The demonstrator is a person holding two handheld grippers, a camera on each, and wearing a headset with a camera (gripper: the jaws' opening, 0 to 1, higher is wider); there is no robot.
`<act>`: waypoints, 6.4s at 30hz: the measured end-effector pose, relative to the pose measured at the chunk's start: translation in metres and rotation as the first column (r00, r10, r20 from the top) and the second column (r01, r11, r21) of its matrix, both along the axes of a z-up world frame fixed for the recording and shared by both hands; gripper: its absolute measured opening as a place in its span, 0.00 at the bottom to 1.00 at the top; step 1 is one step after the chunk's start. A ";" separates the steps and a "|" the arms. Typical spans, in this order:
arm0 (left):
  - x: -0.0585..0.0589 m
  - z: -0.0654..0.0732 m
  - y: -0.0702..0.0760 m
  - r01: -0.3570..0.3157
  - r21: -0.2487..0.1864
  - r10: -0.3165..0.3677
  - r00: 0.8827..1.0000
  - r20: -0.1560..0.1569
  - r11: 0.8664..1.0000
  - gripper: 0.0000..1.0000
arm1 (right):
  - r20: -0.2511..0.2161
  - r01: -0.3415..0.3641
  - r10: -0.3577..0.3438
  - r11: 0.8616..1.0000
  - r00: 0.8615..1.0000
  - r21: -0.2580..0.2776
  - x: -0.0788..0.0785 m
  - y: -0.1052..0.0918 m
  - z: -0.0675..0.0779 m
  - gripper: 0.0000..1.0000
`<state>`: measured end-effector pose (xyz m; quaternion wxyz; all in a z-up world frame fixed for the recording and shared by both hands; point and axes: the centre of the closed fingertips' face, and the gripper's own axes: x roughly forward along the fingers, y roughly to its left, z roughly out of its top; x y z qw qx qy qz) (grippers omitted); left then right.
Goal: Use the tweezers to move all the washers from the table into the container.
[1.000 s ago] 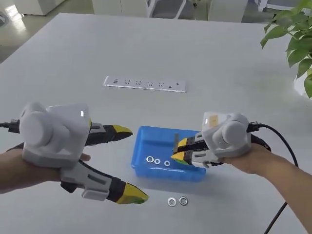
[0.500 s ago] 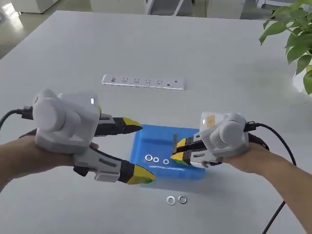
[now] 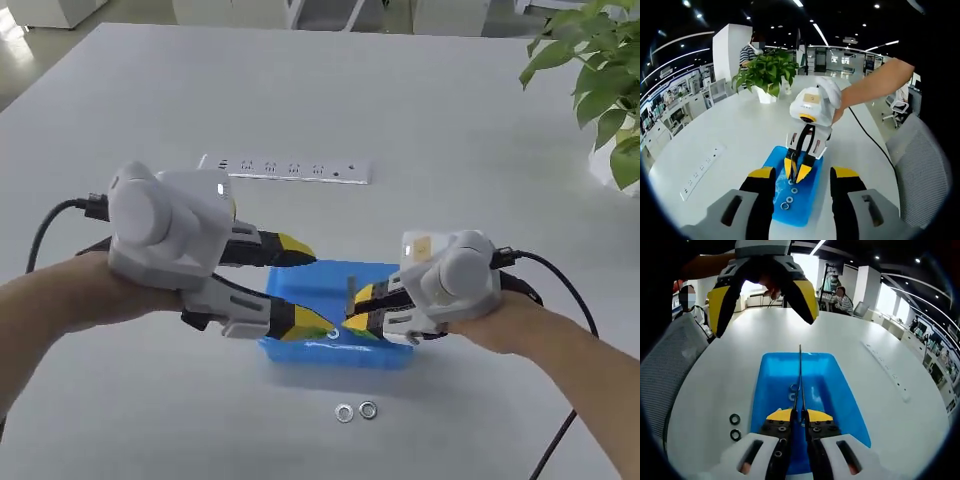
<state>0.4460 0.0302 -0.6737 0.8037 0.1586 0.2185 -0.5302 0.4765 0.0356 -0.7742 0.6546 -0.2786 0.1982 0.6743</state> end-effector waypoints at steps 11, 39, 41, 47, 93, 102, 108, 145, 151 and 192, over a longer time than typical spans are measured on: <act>0.014 -0.017 -0.010 0.055 0.079 -0.055 0.998 0.004 0.995 0.29 | 0.005 -0.007 0.007 1.000 1.000 -0.003 -0.002 -0.001 0.000 0.10; 0.016 -0.024 -0.027 0.149 0.132 -0.152 0.988 0.014 0.980 0.07 | 0.041 -0.044 0.045 0.999 0.998 -0.031 -0.003 -0.001 0.000 0.11; 0.017 -0.024 -0.027 0.149 0.132 -0.152 0.988 0.013 0.980 0.07 | 0.041 -0.041 0.043 0.999 0.998 -0.034 -0.002 -0.001 0.000 0.11; 0.018 -0.024 -0.026 0.141 0.132 -0.143 0.990 0.009 0.981 0.06 | 0.040 -0.032 0.033 0.999 0.999 -0.035 -0.002 -0.002 0.000 0.13; 0.006 0.022 -0.003 0.041 0.132 -0.043 0.999 0.013 0.990 0.05 | -0.015 0.244 -0.243 0.968 0.970 0.067 -0.011 -0.051 0.065 0.53; -0.005 0.035 0.005 0.016 0.139 -0.018 1.000 0.019 0.990 0.05 | -0.014 0.275 -0.275 0.957 0.961 0.088 -0.022 -0.065 0.073 0.61; -0.015 0.043 0.007 0.014 0.141 -0.018 1.000 0.024 0.990 0.05 | -0.025 0.282 -0.281 0.955 0.960 0.096 -0.030 -0.070 0.072 0.66; -0.066 0.026 -0.037 0.173 0.042 -0.174 0.984 0.022 0.984 0.05 | -0.016 0.231 -0.230 0.969 0.973 0.092 -0.069 -0.076 0.053 0.72; -0.072 0.014 -0.041 0.193 0.042 -0.193 0.981 0.006 0.980 0.05 | -0.015 0.230 -0.229 0.969 0.973 0.086 -0.073 -0.077 0.047 0.72; -0.074 -0.032 -0.041 0.207 0.040 -0.205 0.978 -0.038 0.978 0.05 | -0.054 0.188 -0.184 0.980 0.981 0.059 -0.092 -0.067 0.024 0.63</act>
